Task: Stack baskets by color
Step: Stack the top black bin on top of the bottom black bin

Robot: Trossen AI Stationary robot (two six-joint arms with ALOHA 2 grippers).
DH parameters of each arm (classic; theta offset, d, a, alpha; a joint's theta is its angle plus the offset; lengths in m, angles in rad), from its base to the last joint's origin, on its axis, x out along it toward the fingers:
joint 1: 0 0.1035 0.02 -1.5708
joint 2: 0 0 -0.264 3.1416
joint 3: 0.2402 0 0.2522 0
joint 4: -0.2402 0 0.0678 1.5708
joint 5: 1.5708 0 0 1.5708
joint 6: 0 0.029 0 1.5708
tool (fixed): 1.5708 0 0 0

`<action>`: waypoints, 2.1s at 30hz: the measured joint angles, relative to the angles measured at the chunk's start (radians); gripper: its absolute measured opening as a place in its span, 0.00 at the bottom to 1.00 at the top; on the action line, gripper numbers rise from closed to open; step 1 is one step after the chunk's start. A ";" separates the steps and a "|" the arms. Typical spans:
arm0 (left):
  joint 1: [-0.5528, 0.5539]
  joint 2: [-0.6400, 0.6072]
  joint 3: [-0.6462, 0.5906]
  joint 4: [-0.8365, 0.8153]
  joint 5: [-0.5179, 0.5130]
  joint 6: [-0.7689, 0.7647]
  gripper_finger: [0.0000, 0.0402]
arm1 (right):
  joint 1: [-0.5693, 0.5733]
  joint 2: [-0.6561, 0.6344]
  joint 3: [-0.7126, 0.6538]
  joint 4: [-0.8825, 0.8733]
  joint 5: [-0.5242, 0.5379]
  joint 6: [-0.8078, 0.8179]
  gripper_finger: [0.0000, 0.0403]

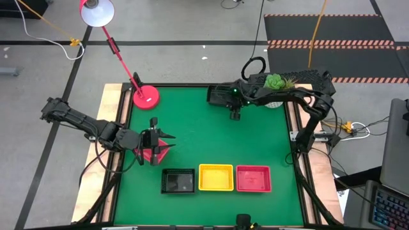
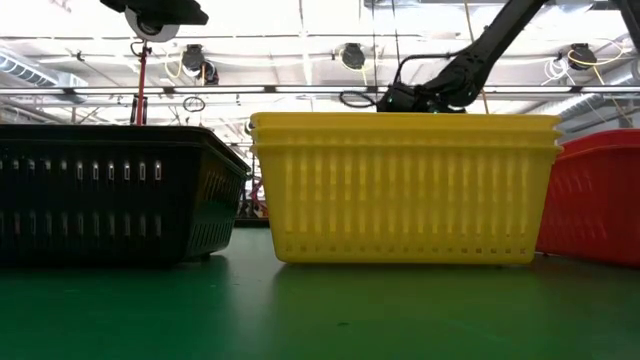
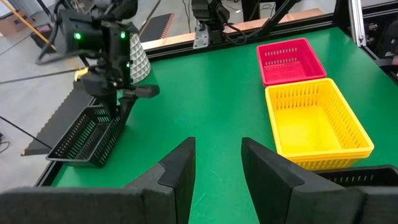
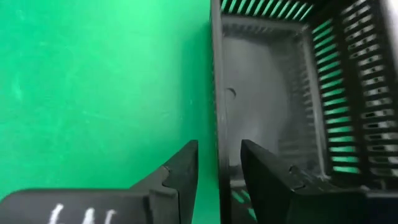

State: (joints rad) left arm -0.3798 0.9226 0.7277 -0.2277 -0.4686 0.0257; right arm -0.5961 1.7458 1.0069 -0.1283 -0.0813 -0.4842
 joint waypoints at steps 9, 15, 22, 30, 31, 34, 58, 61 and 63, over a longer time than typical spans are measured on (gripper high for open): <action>0.000 0.000 0.000 -0.003 0.000 0.005 0.33 | 0.002 0.035 0.000 0.035 0.001 0.007 0.17; 0.000 0.000 0.000 -0.006 -0.005 0.006 0.33 | 0.037 0.003 0.000 -0.011 0.002 0.054 0.01; 0.037 0.000 0.000 -0.004 -0.111 -0.043 0.33 | 0.170 -0.082 0.000 -0.094 0.004 0.156 0.01; 0.039 0.055 0.000 0.005 -0.106 -0.093 0.36 | 0.399 -0.231 0.000 -0.132 0.150 0.309 0.00; 0.037 0.070 0.000 0.011 -0.106 -0.098 0.38 | 0.429 -0.248 0.000 -0.136 0.175 0.322 0.00; 0.032 0.115 0.000 0.037 -0.097 -0.133 0.45 | 0.516 -0.286 0.000 -0.138 0.231 0.365 0.00; 0.057 0.536 0.372 0.004 -0.001 -0.025 0.51 | 0.686 -0.329 0.000 -0.131 0.369 0.379 0.00; 0.082 0.565 0.379 0.006 -0.002 0.006 0.50 | 0.703 -0.329 0.000 -0.123 0.369 0.379 0.00; 0.098 0.582 0.379 0.021 -0.002 0.033 0.49 | 0.710 -0.329 0.000 -0.121 0.368 0.379 0.00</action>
State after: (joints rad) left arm -0.2821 1.5043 1.1069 -0.2067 -0.4711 0.0587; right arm 0.1138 1.4166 1.0069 -0.2491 0.2871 -0.1047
